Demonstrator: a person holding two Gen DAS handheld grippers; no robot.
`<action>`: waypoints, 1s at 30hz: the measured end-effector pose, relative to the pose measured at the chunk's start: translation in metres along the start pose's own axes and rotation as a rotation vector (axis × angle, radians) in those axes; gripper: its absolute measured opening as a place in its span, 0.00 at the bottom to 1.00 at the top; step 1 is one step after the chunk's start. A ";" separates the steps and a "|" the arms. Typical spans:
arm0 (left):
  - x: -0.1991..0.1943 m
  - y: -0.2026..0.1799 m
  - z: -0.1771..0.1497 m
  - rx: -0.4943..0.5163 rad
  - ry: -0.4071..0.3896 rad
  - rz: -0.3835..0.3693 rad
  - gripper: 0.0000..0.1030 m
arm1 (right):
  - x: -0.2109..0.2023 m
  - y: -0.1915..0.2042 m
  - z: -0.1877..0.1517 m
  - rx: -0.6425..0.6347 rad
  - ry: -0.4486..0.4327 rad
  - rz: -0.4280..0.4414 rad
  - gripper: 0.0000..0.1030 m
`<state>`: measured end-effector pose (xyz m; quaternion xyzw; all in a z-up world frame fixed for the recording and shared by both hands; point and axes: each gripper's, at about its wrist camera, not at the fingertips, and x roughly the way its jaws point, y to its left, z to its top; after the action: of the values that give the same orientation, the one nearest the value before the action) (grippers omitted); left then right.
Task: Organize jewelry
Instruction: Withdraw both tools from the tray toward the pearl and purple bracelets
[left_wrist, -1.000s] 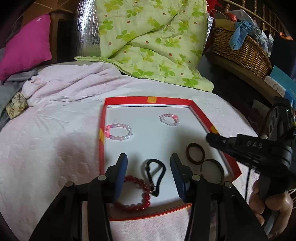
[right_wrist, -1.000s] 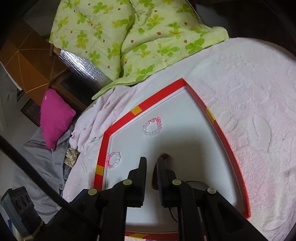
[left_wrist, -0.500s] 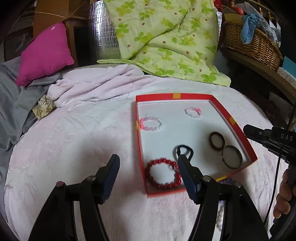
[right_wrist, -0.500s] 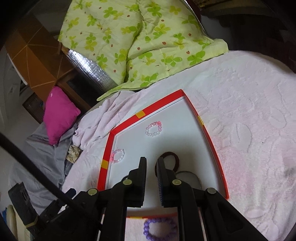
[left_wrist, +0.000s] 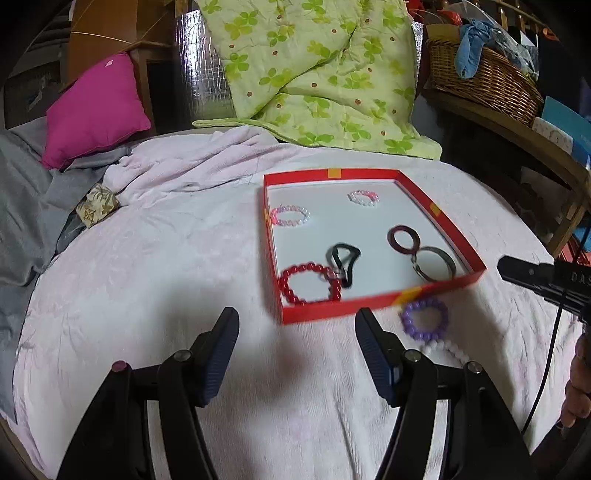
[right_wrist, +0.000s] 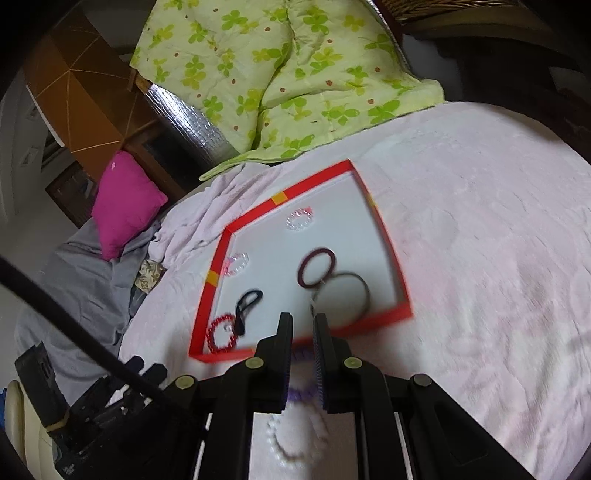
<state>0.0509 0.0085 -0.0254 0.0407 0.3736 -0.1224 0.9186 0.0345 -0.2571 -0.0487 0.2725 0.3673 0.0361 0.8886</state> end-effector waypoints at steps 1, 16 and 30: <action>-0.003 -0.002 -0.004 0.005 0.000 0.003 0.64 | -0.004 -0.003 -0.004 0.010 0.005 0.002 0.13; -0.039 -0.027 -0.029 0.091 -0.056 0.041 0.64 | -0.018 -0.007 -0.044 -0.004 0.112 -0.023 0.13; -0.021 -0.029 -0.031 0.139 -0.012 0.050 0.65 | 0.008 -0.004 -0.041 -0.016 0.173 -0.068 0.13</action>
<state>0.0073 -0.0106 -0.0325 0.1129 0.3578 -0.1252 0.9185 0.0119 -0.2396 -0.0795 0.2485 0.4514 0.0323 0.8564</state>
